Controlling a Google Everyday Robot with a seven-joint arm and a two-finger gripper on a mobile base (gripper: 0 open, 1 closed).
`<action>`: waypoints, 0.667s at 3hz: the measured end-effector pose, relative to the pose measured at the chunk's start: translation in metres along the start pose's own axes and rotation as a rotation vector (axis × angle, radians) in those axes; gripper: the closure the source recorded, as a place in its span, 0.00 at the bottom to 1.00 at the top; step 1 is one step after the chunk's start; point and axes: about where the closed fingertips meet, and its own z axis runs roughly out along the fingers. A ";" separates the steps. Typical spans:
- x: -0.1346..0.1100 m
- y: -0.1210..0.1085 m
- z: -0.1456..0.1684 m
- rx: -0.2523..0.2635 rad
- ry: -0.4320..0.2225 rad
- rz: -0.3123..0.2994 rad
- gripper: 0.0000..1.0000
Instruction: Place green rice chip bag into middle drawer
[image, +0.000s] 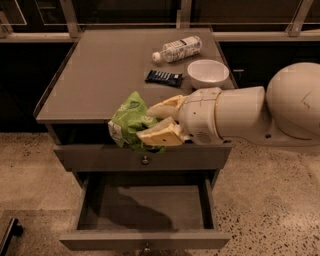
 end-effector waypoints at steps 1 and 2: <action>-0.005 0.003 0.002 -0.008 0.003 -0.018 1.00; 0.011 0.021 0.005 -0.014 -0.038 0.030 1.00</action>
Offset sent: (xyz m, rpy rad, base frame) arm -0.0556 0.0036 -0.0802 0.2381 0.1044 -0.0151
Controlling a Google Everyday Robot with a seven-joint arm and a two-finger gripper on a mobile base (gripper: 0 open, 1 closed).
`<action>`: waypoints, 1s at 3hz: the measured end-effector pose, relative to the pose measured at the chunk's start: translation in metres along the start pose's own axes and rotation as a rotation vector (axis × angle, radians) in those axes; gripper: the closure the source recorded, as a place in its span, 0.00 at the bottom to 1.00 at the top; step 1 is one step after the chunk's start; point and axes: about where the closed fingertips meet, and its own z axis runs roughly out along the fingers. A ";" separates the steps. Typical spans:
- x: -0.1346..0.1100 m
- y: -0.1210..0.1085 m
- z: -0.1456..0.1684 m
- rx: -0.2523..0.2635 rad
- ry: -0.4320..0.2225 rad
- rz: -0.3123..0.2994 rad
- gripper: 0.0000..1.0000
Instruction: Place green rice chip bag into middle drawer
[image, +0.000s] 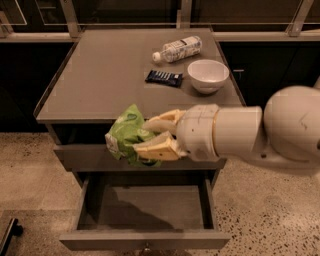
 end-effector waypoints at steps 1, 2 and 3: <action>0.059 0.046 0.017 -0.027 -0.089 0.168 1.00; 0.111 0.078 0.034 -0.040 -0.134 0.316 1.00; 0.158 0.096 0.056 -0.038 -0.114 0.441 1.00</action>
Offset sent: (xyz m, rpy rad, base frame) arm -0.0726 0.0010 -0.2157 0.4023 0.3763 -0.1254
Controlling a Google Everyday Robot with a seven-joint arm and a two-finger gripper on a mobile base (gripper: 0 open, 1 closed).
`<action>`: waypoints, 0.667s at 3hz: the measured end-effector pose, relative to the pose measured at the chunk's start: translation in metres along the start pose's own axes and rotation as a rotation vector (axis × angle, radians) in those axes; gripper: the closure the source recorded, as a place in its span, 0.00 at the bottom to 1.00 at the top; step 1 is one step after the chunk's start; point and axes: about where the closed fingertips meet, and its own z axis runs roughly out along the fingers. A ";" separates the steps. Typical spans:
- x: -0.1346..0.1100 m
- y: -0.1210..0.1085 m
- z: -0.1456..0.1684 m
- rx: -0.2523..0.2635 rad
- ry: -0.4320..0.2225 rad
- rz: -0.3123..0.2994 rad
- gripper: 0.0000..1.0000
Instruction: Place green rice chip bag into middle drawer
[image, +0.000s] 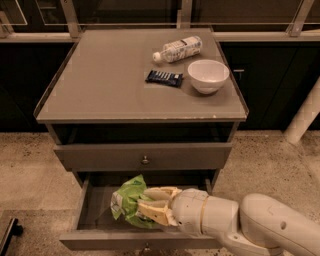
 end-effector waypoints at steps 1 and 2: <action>0.038 -0.013 0.023 0.019 0.035 0.093 1.00; 0.065 -0.034 0.046 0.059 0.091 0.141 1.00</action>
Offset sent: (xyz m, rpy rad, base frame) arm 0.0533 0.0179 -0.1273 -0.0942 0.2326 -0.1356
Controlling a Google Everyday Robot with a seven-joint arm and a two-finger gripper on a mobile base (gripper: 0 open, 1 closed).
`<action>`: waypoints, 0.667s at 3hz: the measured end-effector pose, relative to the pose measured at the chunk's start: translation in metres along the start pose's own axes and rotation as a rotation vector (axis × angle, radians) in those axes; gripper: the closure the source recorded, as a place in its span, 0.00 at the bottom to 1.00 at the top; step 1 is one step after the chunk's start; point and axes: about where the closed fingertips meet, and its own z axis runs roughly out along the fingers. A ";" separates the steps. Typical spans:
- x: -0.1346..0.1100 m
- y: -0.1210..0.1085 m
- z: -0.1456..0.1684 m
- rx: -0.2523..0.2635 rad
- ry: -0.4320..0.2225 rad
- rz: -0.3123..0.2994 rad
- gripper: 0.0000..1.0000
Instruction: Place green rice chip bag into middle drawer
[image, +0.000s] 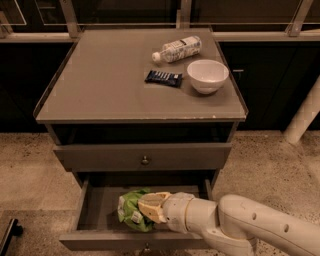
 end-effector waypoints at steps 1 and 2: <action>0.019 -0.019 0.024 0.041 0.053 0.028 1.00; 0.035 -0.032 0.039 0.071 0.097 0.051 1.00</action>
Offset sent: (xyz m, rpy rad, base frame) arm 0.0362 0.0075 -0.0835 -0.1338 0.1297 -0.0830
